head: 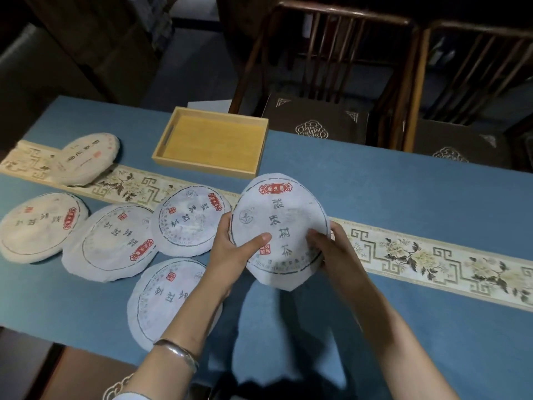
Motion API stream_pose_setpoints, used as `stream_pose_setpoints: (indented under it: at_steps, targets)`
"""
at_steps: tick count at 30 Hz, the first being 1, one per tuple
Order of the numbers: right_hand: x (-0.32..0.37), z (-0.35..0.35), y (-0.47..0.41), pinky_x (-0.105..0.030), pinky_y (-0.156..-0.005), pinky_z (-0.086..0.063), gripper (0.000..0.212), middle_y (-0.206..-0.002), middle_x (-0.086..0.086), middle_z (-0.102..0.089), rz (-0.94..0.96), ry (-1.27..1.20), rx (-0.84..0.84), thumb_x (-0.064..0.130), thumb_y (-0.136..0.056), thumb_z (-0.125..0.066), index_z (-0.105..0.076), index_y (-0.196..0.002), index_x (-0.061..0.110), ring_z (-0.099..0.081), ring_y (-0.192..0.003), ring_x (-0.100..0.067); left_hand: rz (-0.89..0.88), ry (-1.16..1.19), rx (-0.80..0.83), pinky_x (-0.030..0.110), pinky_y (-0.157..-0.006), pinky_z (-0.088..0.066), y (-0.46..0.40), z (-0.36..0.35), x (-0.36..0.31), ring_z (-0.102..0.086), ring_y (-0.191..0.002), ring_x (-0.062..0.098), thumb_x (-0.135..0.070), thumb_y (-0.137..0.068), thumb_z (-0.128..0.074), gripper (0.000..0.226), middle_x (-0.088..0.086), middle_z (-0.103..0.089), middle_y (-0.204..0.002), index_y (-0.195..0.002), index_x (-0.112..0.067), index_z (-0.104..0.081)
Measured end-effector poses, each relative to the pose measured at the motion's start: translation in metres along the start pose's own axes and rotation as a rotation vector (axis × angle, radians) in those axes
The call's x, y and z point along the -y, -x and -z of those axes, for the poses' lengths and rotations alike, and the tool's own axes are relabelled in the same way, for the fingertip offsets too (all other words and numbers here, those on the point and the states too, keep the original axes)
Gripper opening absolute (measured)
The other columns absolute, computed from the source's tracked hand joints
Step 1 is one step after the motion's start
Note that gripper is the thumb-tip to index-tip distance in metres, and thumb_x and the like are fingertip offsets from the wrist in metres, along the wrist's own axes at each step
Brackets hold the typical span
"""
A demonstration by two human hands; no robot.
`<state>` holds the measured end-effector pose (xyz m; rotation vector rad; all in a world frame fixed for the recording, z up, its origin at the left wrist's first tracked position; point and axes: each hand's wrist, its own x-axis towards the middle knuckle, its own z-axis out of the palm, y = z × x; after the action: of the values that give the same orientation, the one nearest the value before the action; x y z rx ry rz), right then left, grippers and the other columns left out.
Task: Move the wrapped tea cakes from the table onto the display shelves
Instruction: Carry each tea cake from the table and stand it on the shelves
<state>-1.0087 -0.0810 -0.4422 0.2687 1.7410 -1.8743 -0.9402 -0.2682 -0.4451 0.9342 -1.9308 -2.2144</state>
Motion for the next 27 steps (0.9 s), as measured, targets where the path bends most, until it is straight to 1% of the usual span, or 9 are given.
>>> stream_pose_setpoints:
  at_steps: [2,4,6,9,13,19,22,24,27]
  targets:
    - [0.003,-0.002,0.012,-0.043,-0.08,-0.052,0.026,-0.097,-0.004,-0.067,0.004,0.002,-0.081,0.032,-0.089,-0.062,-0.058,-0.109,0.014,-0.062,-0.094,-0.025,-0.046,-0.01,-0.035,0.025,-0.08,-0.058,0.008,-0.001,-0.005,-0.067,-0.103,0.006,-0.04,-0.051,-0.089,0.065,-0.016,-0.071,-0.108,-0.108,-0.046,-0.057]
    - [0.008,-0.008,0.028,-0.053,-0.095,-0.052,0.044,-0.114,-0.01,-0.068,0.0,-0.036,-0.086,0.031,-0.088,-0.065,-0.054,-0.126,0.012,-0.064,-0.107,-0.03,-0.067,0.001,-0.048,0.037,-0.087,-0.058,0.016,-0.004,-0.01,-0.067,-0.105,0.011,-0.039,-0.052,-0.089,0.072,-0.01,-0.071,-0.112,-0.116,-0.037,-0.055]
    - [0.011,-0.016,0.045,-0.057,-0.098,-0.051,0.057,-0.124,-0.009,-0.066,-0.008,-0.059,-0.061,0.036,-0.08,-0.067,-0.052,-0.132,0.017,-0.063,-0.116,-0.029,-0.084,0.023,-0.046,0.042,-0.09,-0.058,0.024,-0.007,-0.016,-0.068,-0.105,0.012,-0.037,-0.052,-0.089,0.074,-0.008,-0.071,-0.113,-0.118,-0.035,-0.055]
    - [0.01,-0.023,0.066,-0.048,-0.093,-0.056,0.048,-0.124,0.0,-0.065,0.025,-0.089,-0.153,0.034,-0.082,-0.071,-0.05,-0.126,0.031,-0.063,-0.112,-0.019,-0.097,0.047,-0.047,0.043,-0.089,-0.058,0.036,-0.013,-0.022,-0.068,-0.105,0.011,-0.036,-0.052,-0.089,0.073,-0.01,-0.071,-0.113,-0.117,-0.038,-0.055]
    - [0.013,-0.029,0.088,-0.045,-0.083,-0.061,0.063,-0.131,0.003,-0.062,0.091,-0.197,-0.135,0.022,-0.087,-0.073,-0.038,-0.139,0.033,-0.063,-0.116,-0.019,-0.13,0.097,-0.047,0.032,-0.081,-0.058,0.053,-0.019,-0.029,-0.068,-0.102,0.006,-0.036,-0.051,-0.088,0.067,-0.016,-0.071,-0.11,-0.11,-0.044,-0.057]
    - [0.026,-0.022,0.098,-0.036,-0.075,-0.06,0.054,-0.121,-0.003,-0.071,0.219,-0.409,-0.094,0.007,-0.082,-0.074,-0.056,-0.128,0.027,-0.07,-0.108,-0.024,-0.089,0.164,0.143,0.037,-0.085,-0.058,0.072,-0.02,-0.048,-0.07,-0.106,0.02,-0.03,-0.055,-0.086,0.062,-0.001,-0.074,-0.115,-0.113,-0.031,-0.067]
    - [0.033,-0.021,0.102,-0.038,-0.081,-0.06,0.058,-0.124,-0.006,-0.07,0.267,-0.475,-0.036,0.006,-0.077,-0.076,-0.057,-0.129,0.023,-0.068,-0.112,-0.026,-0.07,0.148,0.277,0.03,-0.078,-0.059,0.074,-0.014,-0.062,-0.071,-0.102,0.023,-0.021,-0.066,-0.082,0.047,0.005,-0.074,-0.113,-0.112,-0.024,-0.069]
    - [0.037,-0.021,0.104,-0.04,-0.087,-0.058,0.058,-0.127,-0.009,-0.068,0.312,-0.526,-0.023,0.005,-0.078,-0.071,-0.055,-0.132,0.017,-0.065,-0.117,-0.027,-0.011,0.055,0.335,0.028,-0.072,-0.06,0.074,-0.008,-0.077,-0.073,-0.095,0.022,-0.03,-0.071,-0.076,0.033,0.007,-0.076,-0.105,-0.103,-0.023,-0.072]
    - [0.043,-0.018,0.109,-0.042,-0.096,-0.054,0.057,-0.132,-0.012,-0.064,0.357,-0.576,-0.019,0.002,-0.08,-0.064,-0.051,-0.136,0.01,-0.061,-0.123,-0.028,0.012,-0.162,0.285,0.031,-0.077,-0.057,0.073,0.0,-0.104,-0.07,-0.096,0.015,-0.064,-0.07,-0.059,0.056,0.003,-0.073,-0.113,-0.109,-0.025,-0.065]
